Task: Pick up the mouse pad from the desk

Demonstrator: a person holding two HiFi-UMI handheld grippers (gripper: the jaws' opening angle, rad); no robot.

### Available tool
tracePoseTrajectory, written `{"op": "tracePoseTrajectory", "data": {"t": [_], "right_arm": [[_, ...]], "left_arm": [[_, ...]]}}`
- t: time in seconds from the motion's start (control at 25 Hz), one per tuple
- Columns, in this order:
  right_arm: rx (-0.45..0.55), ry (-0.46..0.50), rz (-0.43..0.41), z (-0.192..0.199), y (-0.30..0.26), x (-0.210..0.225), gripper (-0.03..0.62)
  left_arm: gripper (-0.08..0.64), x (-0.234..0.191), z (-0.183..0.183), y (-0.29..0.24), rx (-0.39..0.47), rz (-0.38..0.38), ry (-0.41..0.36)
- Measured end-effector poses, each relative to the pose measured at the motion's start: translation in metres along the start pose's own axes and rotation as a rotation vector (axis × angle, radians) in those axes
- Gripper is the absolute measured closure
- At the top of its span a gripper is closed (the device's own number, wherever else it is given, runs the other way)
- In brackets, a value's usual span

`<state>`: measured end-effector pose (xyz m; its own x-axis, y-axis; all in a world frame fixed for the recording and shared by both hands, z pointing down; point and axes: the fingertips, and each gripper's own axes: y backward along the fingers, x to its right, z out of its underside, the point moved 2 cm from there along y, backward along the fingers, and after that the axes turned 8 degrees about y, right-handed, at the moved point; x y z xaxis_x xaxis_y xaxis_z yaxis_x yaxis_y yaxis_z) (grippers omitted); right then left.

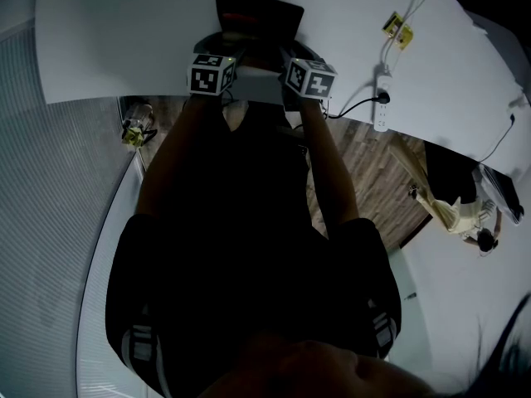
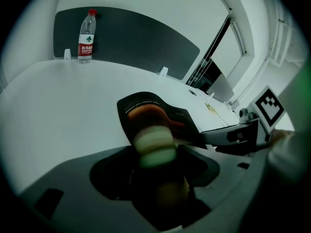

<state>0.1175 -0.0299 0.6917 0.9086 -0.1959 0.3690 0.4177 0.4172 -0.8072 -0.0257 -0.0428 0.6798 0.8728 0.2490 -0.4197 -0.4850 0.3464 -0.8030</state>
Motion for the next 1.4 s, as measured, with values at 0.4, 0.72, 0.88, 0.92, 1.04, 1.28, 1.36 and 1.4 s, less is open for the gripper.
{"op": "tracePoseTrajectory", "data": {"t": [0.4,0.72,0.88,0.92,1.04,1.28,1.36,1.4], "right_arm": [[-0.015,0.023,-0.035,0.0,-0.008,-0.014,0.434],[-0.03,-0.002,-0.1,0.0,-0.019,-0.036,0.465],[-0.038,0.025,-0.08,0.0,-0.024,-0.042,0.469],[-0.036,0.021,-0.079,0.0,-0.024,-0.042,0.468],[-0.037,0.017,-0.088,0.0,-0.025,-0.041,0.472],[-0.044,0.027,-0.087,0.0,-0.025,-0.041,0.477],[-0.043,0.025,-0.087,0.0,-0.025,-0.042,0.479],[-0.042,0.026,-0.087,0.0,-0.025,-0.042,0.479]], "left_arm": [[0.296,-0.001,0.001,-0.001,0.007,-0.004,0.002],[0.296,-0.002,0.001,0.0,0.008,-0.009,0.006],[0.296,-0.005,0.002,-0.002,0.012,-0.012,0.008],[0.296,-0.005,0.001,-0.002,0.012,-0.011,0.009],[0.296,-0.004,0.001,-0.002,0.011,-0.012,0.008],[0.296,-0.005,0.003,-0.002,0.012,-0.016,0.005],[0.296,-0.004,0.002,-0.002,0.011,-0.012,0.009],[0.296,-0.003,0.002,-0.002,0.011,-0.011,0.009]]}}
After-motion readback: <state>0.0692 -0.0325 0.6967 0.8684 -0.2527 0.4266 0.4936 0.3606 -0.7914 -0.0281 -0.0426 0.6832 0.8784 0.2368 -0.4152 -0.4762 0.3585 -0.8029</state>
